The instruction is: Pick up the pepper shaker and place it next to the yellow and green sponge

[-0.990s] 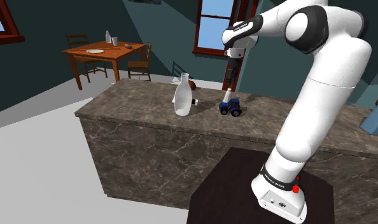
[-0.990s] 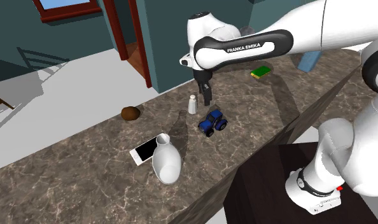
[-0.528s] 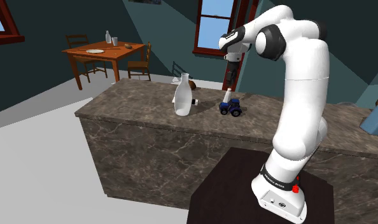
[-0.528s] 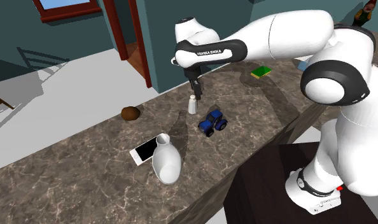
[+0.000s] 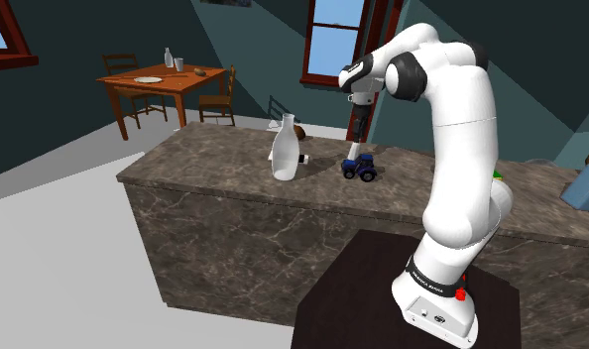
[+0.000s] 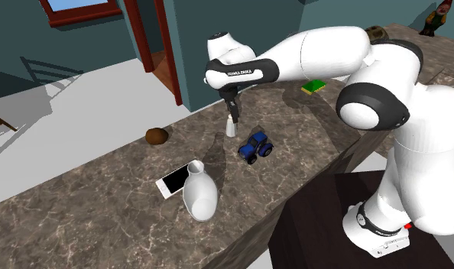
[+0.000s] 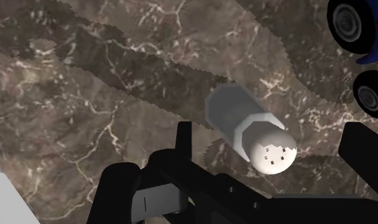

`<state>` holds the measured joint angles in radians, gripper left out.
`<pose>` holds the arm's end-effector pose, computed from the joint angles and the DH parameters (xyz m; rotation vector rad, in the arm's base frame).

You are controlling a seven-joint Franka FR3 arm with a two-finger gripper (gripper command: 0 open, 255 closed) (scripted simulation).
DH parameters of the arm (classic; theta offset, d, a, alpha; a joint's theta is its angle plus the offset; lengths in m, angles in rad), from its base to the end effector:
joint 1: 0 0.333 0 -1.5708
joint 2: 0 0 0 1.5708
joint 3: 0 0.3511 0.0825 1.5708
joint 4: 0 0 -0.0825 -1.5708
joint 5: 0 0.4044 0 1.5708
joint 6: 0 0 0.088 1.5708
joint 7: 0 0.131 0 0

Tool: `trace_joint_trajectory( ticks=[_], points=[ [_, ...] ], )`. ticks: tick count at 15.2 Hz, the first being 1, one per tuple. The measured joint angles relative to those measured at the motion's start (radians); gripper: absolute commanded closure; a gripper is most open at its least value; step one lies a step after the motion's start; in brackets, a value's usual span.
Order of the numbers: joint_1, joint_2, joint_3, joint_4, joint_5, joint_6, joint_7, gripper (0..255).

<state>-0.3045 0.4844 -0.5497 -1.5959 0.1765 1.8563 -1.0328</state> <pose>0.4972 -0.4732 0.3715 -3.0521 -0.2275 0.2392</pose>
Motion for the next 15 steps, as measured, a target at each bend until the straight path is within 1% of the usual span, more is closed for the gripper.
trace_joint_trajectory(
  ticks=[3,8,9,15],
  points=[
    [0.002,0.003,0.002,-0.024,0.002,0.026,-0.002,0],
    [0.002,0.003,0.002,-0.028,0.003,0.031,-0.002,0],
    [0.002,0.003,0.002,-0.028,0.003,0.031,-0.002,255],
    [0.002,0.002,0.002,-0.028,0.003,0.031,-0.002,255]
  ],
)
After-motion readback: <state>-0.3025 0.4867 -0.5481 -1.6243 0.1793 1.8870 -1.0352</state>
